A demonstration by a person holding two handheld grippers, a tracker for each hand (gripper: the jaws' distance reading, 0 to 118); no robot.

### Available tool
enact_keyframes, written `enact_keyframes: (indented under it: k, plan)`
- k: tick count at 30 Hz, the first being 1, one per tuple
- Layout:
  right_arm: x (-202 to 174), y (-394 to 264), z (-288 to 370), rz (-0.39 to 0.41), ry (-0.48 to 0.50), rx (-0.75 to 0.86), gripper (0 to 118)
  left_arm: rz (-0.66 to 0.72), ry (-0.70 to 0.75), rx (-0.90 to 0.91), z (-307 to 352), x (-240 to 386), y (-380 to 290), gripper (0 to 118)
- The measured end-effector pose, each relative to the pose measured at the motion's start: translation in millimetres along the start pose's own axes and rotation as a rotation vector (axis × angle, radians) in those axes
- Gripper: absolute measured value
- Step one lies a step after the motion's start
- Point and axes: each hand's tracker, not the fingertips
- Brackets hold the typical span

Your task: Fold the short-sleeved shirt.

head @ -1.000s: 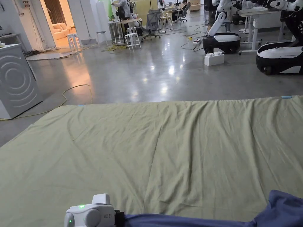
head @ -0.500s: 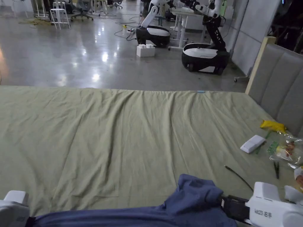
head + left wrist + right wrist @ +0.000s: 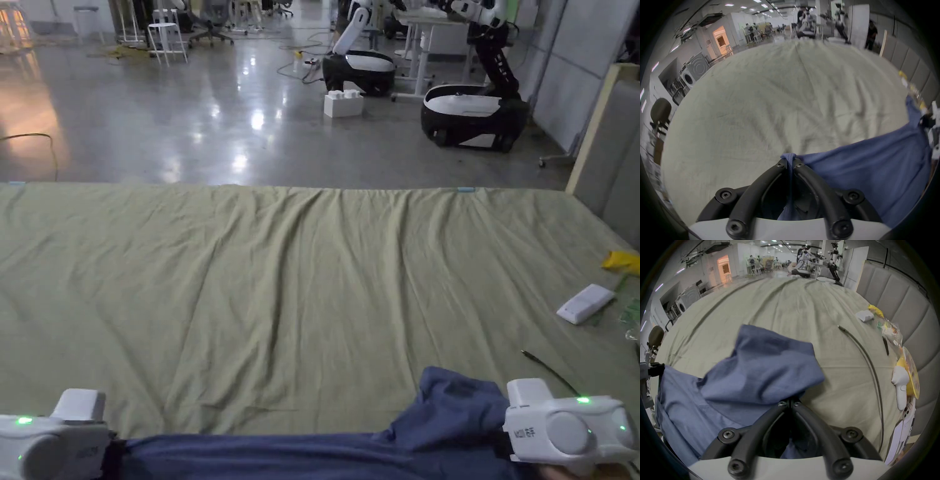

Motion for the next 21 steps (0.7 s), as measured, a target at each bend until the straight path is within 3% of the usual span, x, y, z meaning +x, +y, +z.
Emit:
enact_keyframes:
  k: [1, 3, 6, 11, 14, 19, 21]
  plan:
    - [-2.0, -3.5, 13.9, 0.002, -0.005, 0.068, 1, 0.112, -0.098, 0.091, 20.3, -7.1, -3.6, 6]
    - [-0.1, -12.1, 48.2, 0.009, 0.031, 0.173, 1, 0.213, -0.158, 0.213, 64.2, -21.2, -18.5, 6]
    - [7.5, -42.1, 107.6, -0.03, 0.04, 0.247, 1, 0.203, -0.191, 0.296, 122.3, -35.2, -53.8, 6]
    - [26.2, -125.5, 172.2, -0.132, 0.032, 0.297, 1, 0.182, -0.174, 0.275, 180.3, -45.3, -132.6, 6]
    - [22.1, -182.8, 200.6, -0.234, 0.05, 0.287, 1, 0.24, -0.184, 0.236, 184.7, -54.6, -184.0, 6]
    - [4.3, -245.1, 202.3, -0.283, 0.028, 0.224, 1, 0.255, -0.166, 0.171, 169.3, -54.3, -223.4, 6]
    - [-1.7, -253.7, 189.4, -0.256, 0.028, 0.175, 1, 0.253, -0.183, 0.167, 154.1, -52.3, -231.8, 6]
